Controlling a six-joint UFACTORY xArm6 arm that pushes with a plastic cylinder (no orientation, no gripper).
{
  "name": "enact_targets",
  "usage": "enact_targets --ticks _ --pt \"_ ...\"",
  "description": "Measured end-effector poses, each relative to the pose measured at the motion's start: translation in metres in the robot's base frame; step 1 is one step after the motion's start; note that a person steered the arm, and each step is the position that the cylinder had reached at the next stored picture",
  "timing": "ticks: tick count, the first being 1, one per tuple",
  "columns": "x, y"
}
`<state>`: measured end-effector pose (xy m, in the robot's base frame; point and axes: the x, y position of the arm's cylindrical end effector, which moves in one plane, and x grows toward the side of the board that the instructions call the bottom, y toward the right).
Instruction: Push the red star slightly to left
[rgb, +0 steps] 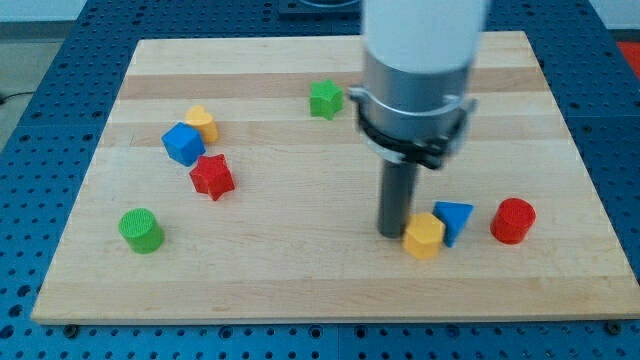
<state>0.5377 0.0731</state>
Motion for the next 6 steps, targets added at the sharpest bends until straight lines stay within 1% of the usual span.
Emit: enact_targets --ticks 1,2,4,5,6 --pt "-0.028 -0.061" --pt "-0.045 -0.138" --pt "-0.047 -0.261" --pt "-0.065 -0.278" --pt "-0.07 -0.243"
